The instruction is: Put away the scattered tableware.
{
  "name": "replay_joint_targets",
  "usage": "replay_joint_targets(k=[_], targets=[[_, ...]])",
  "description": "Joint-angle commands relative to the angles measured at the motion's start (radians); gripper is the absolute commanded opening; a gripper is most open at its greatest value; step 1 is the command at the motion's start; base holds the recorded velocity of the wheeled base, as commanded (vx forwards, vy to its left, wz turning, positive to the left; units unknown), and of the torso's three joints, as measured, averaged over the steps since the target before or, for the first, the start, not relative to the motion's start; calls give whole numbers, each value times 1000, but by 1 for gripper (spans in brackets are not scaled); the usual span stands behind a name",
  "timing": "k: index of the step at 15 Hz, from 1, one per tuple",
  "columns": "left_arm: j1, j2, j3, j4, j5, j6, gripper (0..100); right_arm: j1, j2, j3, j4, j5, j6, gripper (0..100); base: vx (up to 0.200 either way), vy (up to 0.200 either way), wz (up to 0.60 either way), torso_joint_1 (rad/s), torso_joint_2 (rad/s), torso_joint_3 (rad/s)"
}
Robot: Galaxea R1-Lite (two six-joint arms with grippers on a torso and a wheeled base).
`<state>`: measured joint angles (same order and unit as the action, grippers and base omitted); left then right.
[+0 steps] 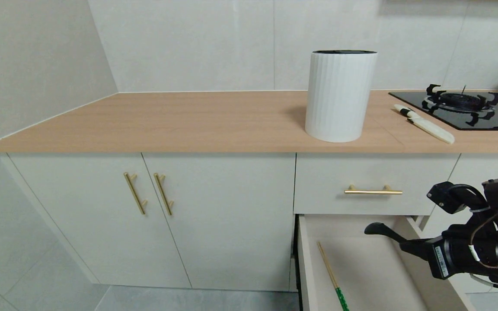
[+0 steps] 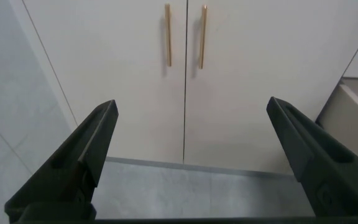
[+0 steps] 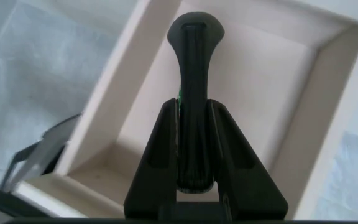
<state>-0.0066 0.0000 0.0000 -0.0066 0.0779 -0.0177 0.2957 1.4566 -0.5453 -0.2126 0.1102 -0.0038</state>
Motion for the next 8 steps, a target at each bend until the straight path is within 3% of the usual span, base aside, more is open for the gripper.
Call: replay_joint_targets(k=[1,5,8], targets=[[0,0,0,0,0,-1,100,-1,27,7,-7,0,-1,0,0,0,0,-149,466,305],[2,0,0,0,0,-1,100,-3,56,22,-41,0,-1,0,0,0,0,-127,437,305],[0,0,0,0,0,-1,100,-4,64,31,-64,-1,-1,0,0,0,0,-37,155,108]])
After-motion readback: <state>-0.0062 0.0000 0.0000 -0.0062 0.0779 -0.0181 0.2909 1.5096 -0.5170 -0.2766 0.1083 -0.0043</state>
